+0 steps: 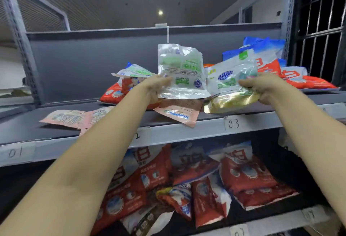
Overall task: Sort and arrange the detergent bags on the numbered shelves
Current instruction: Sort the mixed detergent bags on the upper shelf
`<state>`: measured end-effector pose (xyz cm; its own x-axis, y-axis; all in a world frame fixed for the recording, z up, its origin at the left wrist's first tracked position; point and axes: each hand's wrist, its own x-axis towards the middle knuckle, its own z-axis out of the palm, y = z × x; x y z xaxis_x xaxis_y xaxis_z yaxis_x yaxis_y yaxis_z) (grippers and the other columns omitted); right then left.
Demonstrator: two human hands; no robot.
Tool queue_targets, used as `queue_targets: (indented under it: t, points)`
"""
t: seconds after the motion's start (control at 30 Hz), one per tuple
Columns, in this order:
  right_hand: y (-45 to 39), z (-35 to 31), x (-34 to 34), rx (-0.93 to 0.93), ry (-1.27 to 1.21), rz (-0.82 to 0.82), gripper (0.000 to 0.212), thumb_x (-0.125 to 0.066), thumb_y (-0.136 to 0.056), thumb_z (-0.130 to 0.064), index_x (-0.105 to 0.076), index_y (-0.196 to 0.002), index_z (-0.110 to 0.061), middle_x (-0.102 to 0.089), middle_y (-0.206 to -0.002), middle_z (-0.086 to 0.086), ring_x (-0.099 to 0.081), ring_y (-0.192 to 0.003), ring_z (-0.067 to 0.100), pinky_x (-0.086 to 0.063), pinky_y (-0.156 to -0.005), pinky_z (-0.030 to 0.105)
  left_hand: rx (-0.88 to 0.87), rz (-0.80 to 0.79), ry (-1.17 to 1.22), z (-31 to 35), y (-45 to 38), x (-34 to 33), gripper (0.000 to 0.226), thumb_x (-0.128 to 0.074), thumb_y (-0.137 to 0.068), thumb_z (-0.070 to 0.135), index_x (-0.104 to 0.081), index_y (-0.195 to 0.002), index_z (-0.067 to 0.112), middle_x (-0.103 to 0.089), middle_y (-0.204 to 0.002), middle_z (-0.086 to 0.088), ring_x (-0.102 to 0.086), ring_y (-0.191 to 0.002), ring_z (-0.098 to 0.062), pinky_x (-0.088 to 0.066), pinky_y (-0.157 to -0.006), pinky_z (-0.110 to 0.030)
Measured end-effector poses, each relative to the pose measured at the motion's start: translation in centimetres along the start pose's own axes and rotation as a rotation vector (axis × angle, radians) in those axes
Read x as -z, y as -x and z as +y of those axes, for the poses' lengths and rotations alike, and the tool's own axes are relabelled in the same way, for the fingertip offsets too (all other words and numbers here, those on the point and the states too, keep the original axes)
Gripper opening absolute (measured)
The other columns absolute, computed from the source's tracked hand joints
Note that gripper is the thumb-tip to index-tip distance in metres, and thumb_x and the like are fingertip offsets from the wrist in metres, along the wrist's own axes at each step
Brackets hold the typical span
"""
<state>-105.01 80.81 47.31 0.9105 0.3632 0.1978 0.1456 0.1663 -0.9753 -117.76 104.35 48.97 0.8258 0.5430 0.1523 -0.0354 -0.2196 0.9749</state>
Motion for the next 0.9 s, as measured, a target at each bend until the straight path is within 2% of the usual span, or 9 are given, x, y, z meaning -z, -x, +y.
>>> queue_targets:
  t: [0.1, 0.23, 0.33, 0.53, 0.6, 0.67, 0.77, 0.83, 0.9]
  points:
    - [1.2, -1.8, 0.3, 0.167, -0.146, -0.085, 0.012, -0.055, -0.089, 0.004, -0.059, -0.091, -0.007, -0.069, -0.057, -0.002, -0.066, -0.052, 0.011, -0.055, -0.046, 0.025, -0.078, 0.032, 0.136, -0.2, 1.5, 1.7, 0.017, -0.056, -0.094, 0.022, -0.060, -0.111, 0.023, -0.064, -0.107, 0.000, -0.060, -0.103, -0.021, -0.044, -0.101, -0.047]
    - [2.2, -3.2, -2.4, 0.293, -0.228, -0.150, 0.015, -0.057, -0.089, 0.000, -0.059, -0.082, -0.014, -0.068, -0.055, -0.007, -0.066, -0.053, 0.007, -0.058, -0.055, 0.026, -0.218, 0.073, 0.197, -0.2, 4.3, 5.4, 0.015, -0.049, -0.098, 0.019, -0.062, -0.105, 0.021, -0.069, -0.100, -0.003, -0.069, -0.088, -0.021, -0.059, -0.074, -0.037]
    - [2.8, -3.2, -6.3, 0.287, -0.313, -0.188, 0.017, -0.059, -0.088, 0.000, -0.057, -0.078, -0.014, -0.067, -0.054, -0.007, -0.066, -0.052, 0.006, -0.057, -0.054, 0.025, -0.270, 0.156, 0.166, -0.3, 7.0, 9.4, 0.017, -0.049, -0.097, 0.016, -0.063, -0.105, 0.021, -0.073, -0.092, 0.000, -0.071, -0.078, -0.018, -0.059, -0.061, -0.033]
    - [3.9, -2.7, -17.7, 0.259, -0.304, -0.301, 0.021, -0.058, -0.087, 0.004, -0.055, -0.072, -0.010, -0.064, -0.061, 0.001, -0.061, -0.048, 0.007, -0.055, -0.052, 0.024, -0.257, 0.444, 0.073, -1.2, 10.7, 20.0, 0.010, -0.058, -0.093, 0.017, -0.064, -0.100, 0.018, -0.070, -0.103, -0.007, -0.065, -0.098, -0.027, -0.053, -0.087, -0.043]
    - [3.9, -2.7, -22.2, 0.257, -0.268, -0.321, 0.020, -0.059, -0.087, 0.004, -0.054, -0.073, -0.009, -0.064, -0.057, 0.000, -0.060, -0.045, 0.006, -0.054, -0.047, 0.023, -0.265, 0.513, 0.078, -1.7, 11.3, 23.9, 0.007, -0.055, -0.094, 0.014, -0.062, -0.094, 0.016, -0.073, -0.088, -0.003, -0.069, -0.083, -0.021, -0.059, -0.073, -0.036]
    - [4.0, -2.9, -26.9, 0.255, -0.231, -0.331, 0.016, -0.060, -0.086, 0.003, -0.054, -0.076, -0.008, -0.062, -0.068, 0.005, -0.061, -0.053, 0.011, -0.053, -0.049, 0.023, -0.255, 0.564, 0.109, -2.4, 11.4, 27.7, 0.013, -0.052, -0.096, 0.010, -0.059, -0.086, 0.016, -0.072, -0.068, 0.002, -0.069, -0.060, -0.012, -0.058, -0.054, -0.030]
    - [3.5, -3.1, -34.2, 0.224, -0.230, -0.346, 0.021, -0.060, -0.086, 0.003, -0.053, -0.071, -0.011, -0.060, -0.076, 0.008, -0.061, -0.066, 0.018, -0.054, -0.064, 0.033, -0.219, 0.623, 0.097, -3.0, 10.5, 33.4, 0.014, -0.050, -0.097, 0.009, -0.058, -0.087, 0.015, -0.069, -0.077, -0.003, -0.068, -0.053, -0.011, -0.057, -0.049, -0.029]
    - [2.9, -3.5, -38.7, 0.198, -0.213, -0.340, 0.016, -0.060, -0.087, 0.003, -0.057, -0.076, -0.009, -0.064, -0.086, 0.010, -0.062, -0.076, 0.022, -0.053, -0.069, 0.035, -0.194, 0.656, 0.101, -3.1, 9.1, 36.8, 0.011, -0.049, -0.097, 0.009, -0.058, -0.093, 0.013, -0.065, -0.086, -0.006, -0.069, -0.063, -0.016, -0.058, -0.057, -0.032]
    - [1.7, -3.8, -42.9, 0.175, -0.172, -0.302, 0.014, -0.058, -0.087, 0.005, -0.062, -0.100, 0.001, -0.065, -0.106, 0.015, -0.064, -0.093, 0.024, -0.054, -0.078, 0.035, -0.162, 0.683, 0.100, -3.0, 7.3, 39.7, 0.018, -0.048, -0.097, 0.006, -0.058, -0.112, 0.006, -0.065, -0.099, -0.012, -0.066, -0.088, -0.027, -0.055, -0.079, -0.042]
